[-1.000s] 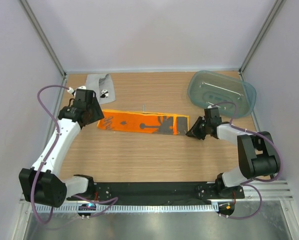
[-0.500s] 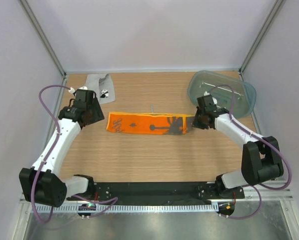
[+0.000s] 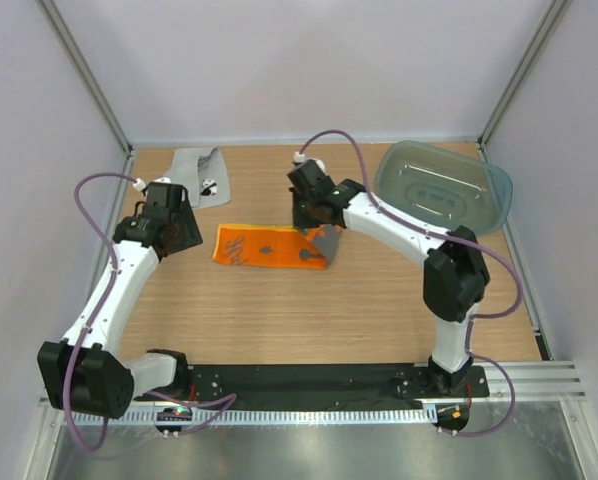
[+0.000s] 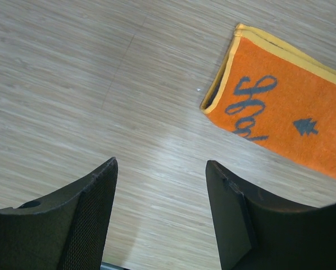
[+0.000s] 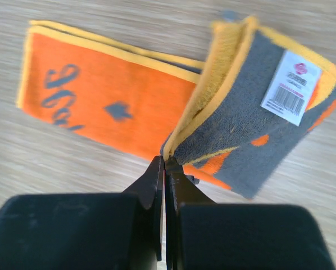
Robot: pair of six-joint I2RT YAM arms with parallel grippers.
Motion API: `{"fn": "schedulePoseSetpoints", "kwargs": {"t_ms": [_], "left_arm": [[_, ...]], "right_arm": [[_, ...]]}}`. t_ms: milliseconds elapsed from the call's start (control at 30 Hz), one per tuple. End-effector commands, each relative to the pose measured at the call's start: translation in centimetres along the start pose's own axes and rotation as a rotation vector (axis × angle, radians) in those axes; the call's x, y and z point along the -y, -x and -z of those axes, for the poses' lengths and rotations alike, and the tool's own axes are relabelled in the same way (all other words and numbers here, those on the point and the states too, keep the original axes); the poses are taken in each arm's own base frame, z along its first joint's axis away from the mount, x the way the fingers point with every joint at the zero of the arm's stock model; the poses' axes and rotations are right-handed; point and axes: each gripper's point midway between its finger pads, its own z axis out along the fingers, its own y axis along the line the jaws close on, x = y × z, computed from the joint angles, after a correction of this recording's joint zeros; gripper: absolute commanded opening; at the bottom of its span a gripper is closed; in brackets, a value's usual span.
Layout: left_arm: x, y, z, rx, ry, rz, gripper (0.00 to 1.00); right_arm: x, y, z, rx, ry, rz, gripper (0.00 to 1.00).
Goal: Roll the towels
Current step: Fold the towel
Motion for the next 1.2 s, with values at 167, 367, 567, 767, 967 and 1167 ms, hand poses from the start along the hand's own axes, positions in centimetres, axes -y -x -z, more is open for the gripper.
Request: {"fn": "schedulePoseSetpoints", "kwargs": {"t_ms": [167, 367, 567, 767, 967, 1167], "left_arm": [[-1.4, 0.9, 0.8, 0.077, 0.03, 0.038, 0.65], [-1.5, 0.8, 0.9, 0.08, 0.031, 0.045, 0.64], [-1.5, 0.8, 0.9, 0.08, 0.029, 0.049, 0.64], [-1.5, 0.7, 0.8, 0.077, 0.027, 0.045, 0.64], [-1.6, 0.8, 0.9, 0.081, 0.033, 0.047, 0.64], [-1.8, 0.8, 0.9, 0.082, 0.041, 0.047, 0.64]], "right_arm": [[-11.6, 3.1, -1.2, 0.04, 0.176, 0.028, 0.01], [-16.0, 2.5, -2.4, 0.022, 0.257, 0.022, 0.01], [-18.3, 2.0, -3.0, 0.023, 0.318, 0.003, 0.01], [-20.4, 0.9, -4.0, 0.012, 0.361, 0.001, 0.01], [-22.4, -1.1, -6.4, 0.015, 0.397, -0.005, 0.02], [-22.0, -5.8, -9.9, -0.08, 0.407, -0.019, 0.49]]}}
